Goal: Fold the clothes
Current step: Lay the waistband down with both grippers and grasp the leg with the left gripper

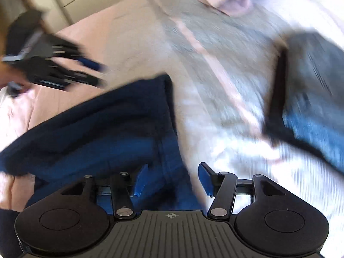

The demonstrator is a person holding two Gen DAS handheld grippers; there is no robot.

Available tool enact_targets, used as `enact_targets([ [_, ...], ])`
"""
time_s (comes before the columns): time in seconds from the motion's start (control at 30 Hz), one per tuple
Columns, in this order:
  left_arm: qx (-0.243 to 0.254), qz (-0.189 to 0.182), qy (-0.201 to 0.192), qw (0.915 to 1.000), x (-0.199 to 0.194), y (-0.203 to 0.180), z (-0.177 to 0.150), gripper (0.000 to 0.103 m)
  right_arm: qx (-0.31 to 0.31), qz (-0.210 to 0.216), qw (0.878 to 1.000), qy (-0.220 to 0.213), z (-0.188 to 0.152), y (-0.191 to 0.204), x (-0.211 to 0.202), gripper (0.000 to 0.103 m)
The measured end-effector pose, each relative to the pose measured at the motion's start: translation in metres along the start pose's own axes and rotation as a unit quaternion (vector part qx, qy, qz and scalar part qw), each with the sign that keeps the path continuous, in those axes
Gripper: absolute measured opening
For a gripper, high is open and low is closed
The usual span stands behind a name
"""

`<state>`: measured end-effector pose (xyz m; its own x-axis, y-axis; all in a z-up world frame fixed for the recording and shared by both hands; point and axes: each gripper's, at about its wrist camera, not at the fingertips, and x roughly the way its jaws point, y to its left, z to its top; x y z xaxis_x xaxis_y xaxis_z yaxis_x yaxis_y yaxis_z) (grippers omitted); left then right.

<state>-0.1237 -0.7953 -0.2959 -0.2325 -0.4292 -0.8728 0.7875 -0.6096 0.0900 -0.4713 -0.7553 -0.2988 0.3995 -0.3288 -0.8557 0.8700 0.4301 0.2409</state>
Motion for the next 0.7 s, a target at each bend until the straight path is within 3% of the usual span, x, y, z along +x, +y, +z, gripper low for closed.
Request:
enact_targets([
  [0.13,-0.076,0.063,0.059,0.9933,-0.048,0.036,-0.089,0.037,0.042,-0.037,0.998,0.017,-0.036,-0.007,0.000,0.057],
  [0.2,-0.100,0.094,0.094,0.9861,-0.070,0.042,-0.135,0.037,0.066,-0.096,0.992,0.039,-0.048,-0.008,0.000,0.064],
  [0.23,-0.115,0.105,0.105,0.9823,-0.082,0.041,-0.156,0.037,0.085,-0.101,0.991,0.033,-0.049,-0.008,-0.004,0.065],
  [0.3,-0.139,0.126,0.125,0.9742,-0.109,0.038,-0.198,0.042,0.086,-0.106,0.990,0.018,-0.047,0.002,-0.015,0.065],
  [0.37,-0.159,0.141,0.147,0.9660,-0.135,0.029,-0.237,0.044,0.034,-0.114,0.993,-0.002,-0.036,0.028,-0.024,0.065],
  [0.47,-0.193,0.162,0.177,0.9515,-0.172,0.012,-0.297,0.046,-0.027,-0.087,0.995,-0.027,-0.025,0.074,-0.027,0.065],
  [0.57,-0.227,0.183,0.203,0.9347,-0.207,-0.010,-0.355,0.047,-0.059,-0.017,0.998,-0.006,-0.016,0.122,-0.007,0.066],
  [0.7,-0.272,0.211,0.225,0.9118,-0.245,-0.045,-0.428,0.048,-0.136,0.047,0.990,0.015,-0.018,0.204,0.013,0.066],
])
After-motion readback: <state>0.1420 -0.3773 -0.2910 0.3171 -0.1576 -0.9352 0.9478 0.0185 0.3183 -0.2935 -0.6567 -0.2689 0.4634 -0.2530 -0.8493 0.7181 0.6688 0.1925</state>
